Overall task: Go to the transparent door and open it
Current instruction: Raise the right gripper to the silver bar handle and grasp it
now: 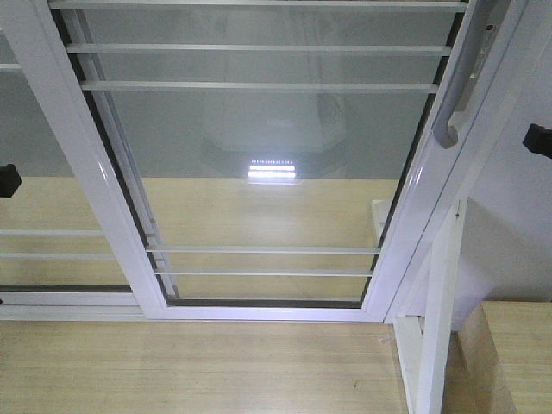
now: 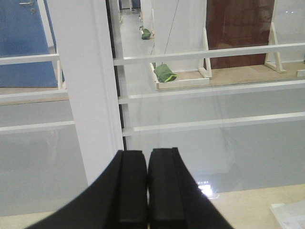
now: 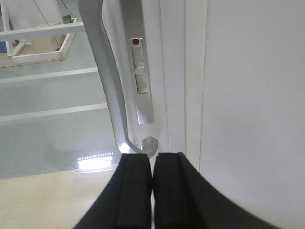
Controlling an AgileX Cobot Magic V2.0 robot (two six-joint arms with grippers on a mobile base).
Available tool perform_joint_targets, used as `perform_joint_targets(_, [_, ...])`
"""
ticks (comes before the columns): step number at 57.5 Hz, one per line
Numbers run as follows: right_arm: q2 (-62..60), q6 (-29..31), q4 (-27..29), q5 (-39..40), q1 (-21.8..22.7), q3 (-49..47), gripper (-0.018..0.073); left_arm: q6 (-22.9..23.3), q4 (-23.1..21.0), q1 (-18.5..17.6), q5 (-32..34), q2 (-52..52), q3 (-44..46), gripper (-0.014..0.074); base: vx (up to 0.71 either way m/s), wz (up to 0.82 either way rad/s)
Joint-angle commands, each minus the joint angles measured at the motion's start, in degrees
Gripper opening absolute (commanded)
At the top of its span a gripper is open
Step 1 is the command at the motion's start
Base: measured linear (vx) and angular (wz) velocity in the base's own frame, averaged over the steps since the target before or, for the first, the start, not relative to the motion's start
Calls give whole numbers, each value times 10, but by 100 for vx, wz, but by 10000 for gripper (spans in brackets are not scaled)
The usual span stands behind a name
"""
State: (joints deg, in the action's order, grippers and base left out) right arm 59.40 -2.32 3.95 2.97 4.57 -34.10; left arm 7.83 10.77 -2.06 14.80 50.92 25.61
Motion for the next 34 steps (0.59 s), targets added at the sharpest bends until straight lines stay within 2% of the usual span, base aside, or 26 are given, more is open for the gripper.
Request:
perform_joint_targets(1, [-7,6,-11,70,1,-22,293,6,-6,-4,51,-3,17,308,0,0])
perform_joint_targets(7, [-2,6,-23,102,1,-22,428,6,-6,-4,52,-3,17,372,0,0])
perform_joint_targets(14, [16,-11,-23,124,1,-21,513,6,-6,-4,52,-3,17,380,0,0])
perform_joint_targets(21, [48,-17,-36,142,1,-21,529,6,-6,-4,52,-3,17,380,0,0])
perform_joint_targets(27, [84,-26,-81,142,1,-29,529,6,-6,-4,52,-3,17,380,0,0])
perform_joint_targets(34, [128,-66,-142,146,1,-59,529,6,-6,-4,52,-3,17,380,0,0])
